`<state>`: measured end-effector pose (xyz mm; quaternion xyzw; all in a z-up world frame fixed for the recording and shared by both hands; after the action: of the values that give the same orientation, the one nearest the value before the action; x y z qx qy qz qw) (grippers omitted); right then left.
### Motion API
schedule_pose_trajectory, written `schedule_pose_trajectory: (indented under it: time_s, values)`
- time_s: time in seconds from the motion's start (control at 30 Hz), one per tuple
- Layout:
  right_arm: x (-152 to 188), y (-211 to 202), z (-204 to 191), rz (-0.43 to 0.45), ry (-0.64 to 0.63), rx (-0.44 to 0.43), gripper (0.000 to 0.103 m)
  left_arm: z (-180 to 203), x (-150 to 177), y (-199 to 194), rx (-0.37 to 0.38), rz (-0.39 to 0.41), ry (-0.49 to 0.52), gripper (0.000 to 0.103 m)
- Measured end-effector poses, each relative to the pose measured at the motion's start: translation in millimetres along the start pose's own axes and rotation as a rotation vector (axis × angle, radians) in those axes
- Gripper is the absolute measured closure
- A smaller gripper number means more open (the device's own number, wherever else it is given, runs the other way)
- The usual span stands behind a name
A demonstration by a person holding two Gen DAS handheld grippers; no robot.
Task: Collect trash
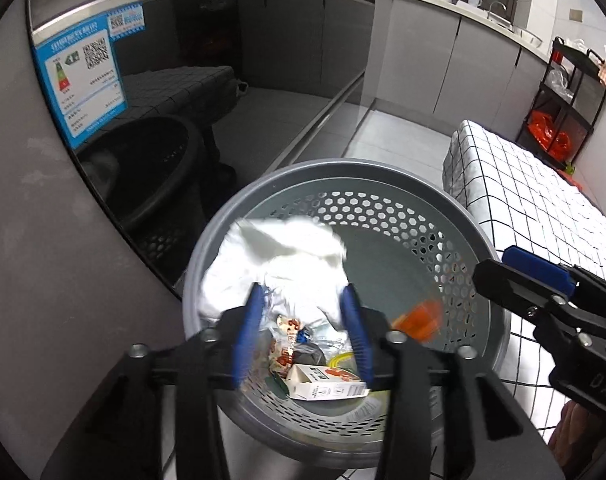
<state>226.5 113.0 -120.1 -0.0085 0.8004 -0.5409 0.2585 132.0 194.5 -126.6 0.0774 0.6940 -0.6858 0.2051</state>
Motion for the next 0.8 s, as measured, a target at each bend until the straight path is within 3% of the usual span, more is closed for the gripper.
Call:
schedule_pose_trajectory:
  time_s: [0.53,0.8]
  values:
    - [12.6,-12.3,8.6,0.018,0.043,0.021,0.046,-0.8,-1.3,-13.8,-0.037,0.040,-0.012,0.044]
    - [18.6,-16.3,7.9,0.024,0.052,0.030,0.040,-0.5,-1.0,-22.7,-0.056,0.065,-0.012,0.032]
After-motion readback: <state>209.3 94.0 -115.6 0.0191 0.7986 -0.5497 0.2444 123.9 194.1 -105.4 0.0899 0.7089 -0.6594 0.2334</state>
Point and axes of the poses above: each gripper's, at about its wrist camera, not at the fingertips, and y roughly the way its jaws point, z to its right, x to its underside, the point moved 9 cm from there along y, roughly the way its jaws point, and after that the axes turned 15 degrees about -z, right-handed, at the moved point
